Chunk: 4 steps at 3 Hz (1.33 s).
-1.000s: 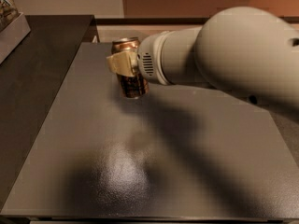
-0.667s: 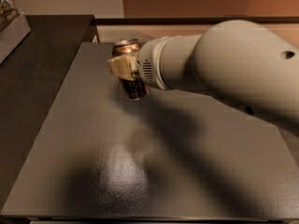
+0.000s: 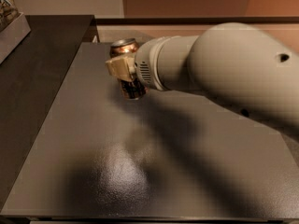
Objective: Place orange can upright
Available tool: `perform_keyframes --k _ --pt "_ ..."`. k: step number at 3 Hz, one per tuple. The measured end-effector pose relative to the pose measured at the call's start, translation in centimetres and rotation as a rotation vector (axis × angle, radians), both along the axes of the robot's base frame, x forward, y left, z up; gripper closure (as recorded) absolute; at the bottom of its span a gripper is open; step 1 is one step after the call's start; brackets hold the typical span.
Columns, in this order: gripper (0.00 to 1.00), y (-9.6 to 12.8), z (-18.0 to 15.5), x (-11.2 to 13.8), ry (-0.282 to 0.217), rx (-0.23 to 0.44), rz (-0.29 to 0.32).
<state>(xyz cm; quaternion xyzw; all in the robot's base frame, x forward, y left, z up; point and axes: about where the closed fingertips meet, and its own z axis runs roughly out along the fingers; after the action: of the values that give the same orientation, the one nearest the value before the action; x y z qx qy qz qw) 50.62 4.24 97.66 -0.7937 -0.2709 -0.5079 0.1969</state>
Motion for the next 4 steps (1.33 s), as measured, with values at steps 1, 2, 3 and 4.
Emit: perform_keyframes --k 1,2,3,4 --pt "1.0 0.9 -0.4 0.3 -0.051 0.0 0.019" --pt "1.0 2.1 -0.3 1.2 -0.124 0.018 0.034" --pt "1.0 2.6 -0.4 1.9 -0.177 0.039 0.039" --pt "1.0 2.3 -1.3 2.2 -0.202 0.051 0.043"
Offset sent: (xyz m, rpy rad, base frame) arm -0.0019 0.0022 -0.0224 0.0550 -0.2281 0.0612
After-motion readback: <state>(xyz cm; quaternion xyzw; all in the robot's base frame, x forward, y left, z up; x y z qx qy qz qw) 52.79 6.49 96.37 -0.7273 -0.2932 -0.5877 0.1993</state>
